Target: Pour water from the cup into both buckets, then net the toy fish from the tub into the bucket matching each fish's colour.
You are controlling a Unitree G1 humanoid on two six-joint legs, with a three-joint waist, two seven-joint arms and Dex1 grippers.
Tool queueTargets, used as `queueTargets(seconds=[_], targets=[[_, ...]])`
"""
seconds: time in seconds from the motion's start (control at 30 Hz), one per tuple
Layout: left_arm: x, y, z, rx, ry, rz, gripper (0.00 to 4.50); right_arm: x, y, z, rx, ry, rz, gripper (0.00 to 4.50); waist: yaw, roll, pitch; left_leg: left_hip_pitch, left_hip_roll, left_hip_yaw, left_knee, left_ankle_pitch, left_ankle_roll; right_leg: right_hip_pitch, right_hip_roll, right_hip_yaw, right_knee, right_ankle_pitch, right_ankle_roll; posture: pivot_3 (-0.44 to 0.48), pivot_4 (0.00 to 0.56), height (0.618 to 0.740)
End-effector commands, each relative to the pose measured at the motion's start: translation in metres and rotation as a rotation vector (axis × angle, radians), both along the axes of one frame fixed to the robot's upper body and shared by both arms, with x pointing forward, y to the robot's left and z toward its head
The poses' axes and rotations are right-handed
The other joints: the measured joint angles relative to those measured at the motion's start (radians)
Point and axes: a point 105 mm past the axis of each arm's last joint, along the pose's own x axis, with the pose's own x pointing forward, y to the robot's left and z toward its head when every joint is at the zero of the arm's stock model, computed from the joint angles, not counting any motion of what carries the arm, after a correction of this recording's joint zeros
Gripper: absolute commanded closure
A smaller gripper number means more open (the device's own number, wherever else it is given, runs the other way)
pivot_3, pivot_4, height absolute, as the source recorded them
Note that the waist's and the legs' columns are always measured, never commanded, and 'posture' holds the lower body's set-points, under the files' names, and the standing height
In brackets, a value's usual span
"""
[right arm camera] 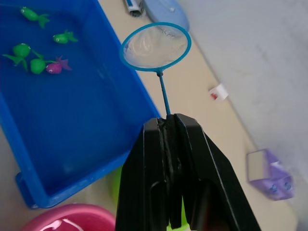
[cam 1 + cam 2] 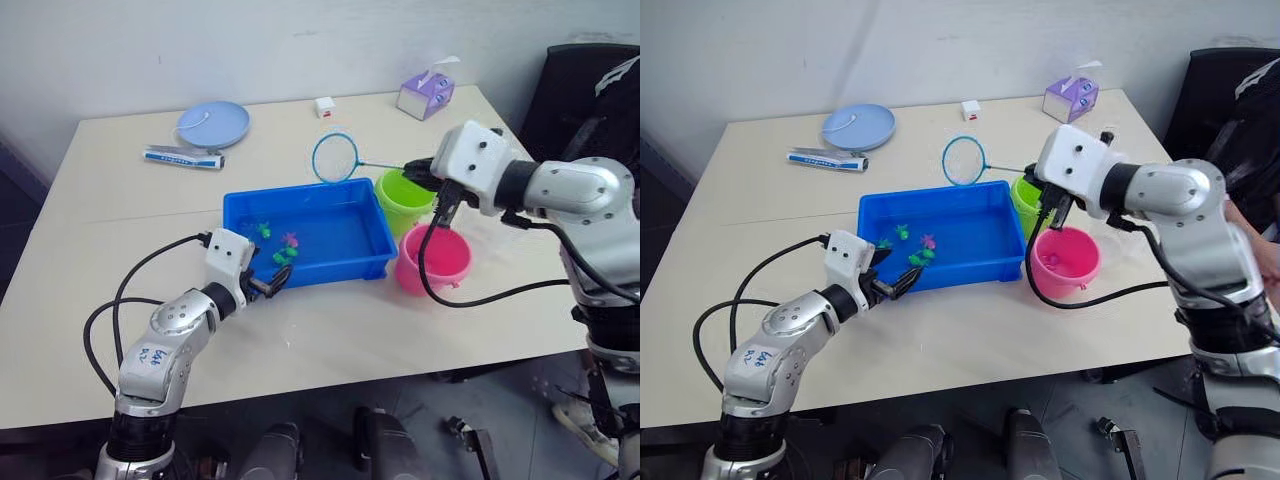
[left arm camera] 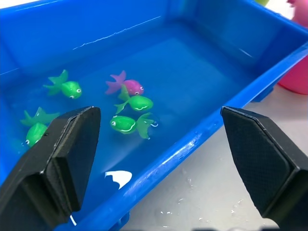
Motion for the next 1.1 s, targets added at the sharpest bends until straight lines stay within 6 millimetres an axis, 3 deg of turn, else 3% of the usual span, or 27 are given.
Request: queueTargets(seconds=[0.03, 0.2, 0.47, 1.1], targets=[[-0.004, 0.008, 0.009, 0.013, -0.032, 0.066, 0.20, 0.012, 0.002, -0.004, -0.034, 0.036, -0.013, 3.74, -0.002, 0.000, 0.000, 0.000, 0.000, 0.000, 0.000, 0.000, 0.000, 0.000, 0.000, 0.000, 0.000, 0.000, 0.000, 0.000, 0.150, 0.740], [-0.008, 0.015, 0.005, 0.021, -0.017, 0.122, 0.20, 0.031, 0.007, -0.026, -0.065, 0.107, -0.023, 3.74, -0.002, 0.000, 0.000, 0.000, 0.001, 0.001, -0.001, 0.000, 0.000, -0.001, 0.001, 0.000, 0.000, 0.000, 0.000, 0.000, 0.150, 0.740], [-0.011, 0.019, 0.002, 0.015, -0.005, 0.151, 0.20, 0.034, 0.019, -0.052, -0.112, 0.204, 0.007, 3.74, -0.001, 0.000, 0.000, 0.000, 0.000, 0.000, 0.000, 0.000, 0.000, -0.001, 0.000, -0.001, 0.000, 0.000, 0.000, 0.000, 0.150, 0.740], [-0.010, 0.018, 0.003, 0.006, -0.013, 0.153, 0.20, 0.031, 0.038, -0.080, -0.120, 0.298, 0.071, 3.74, -0.002, 0.000, 0.000, 0.000, 0.000, 0.000, 0.000, 0.000, 0.000, -0.001, 0.001, -0.001, 0.000, 0.000, 0.000, 0.000, 0.150, 0.740]])
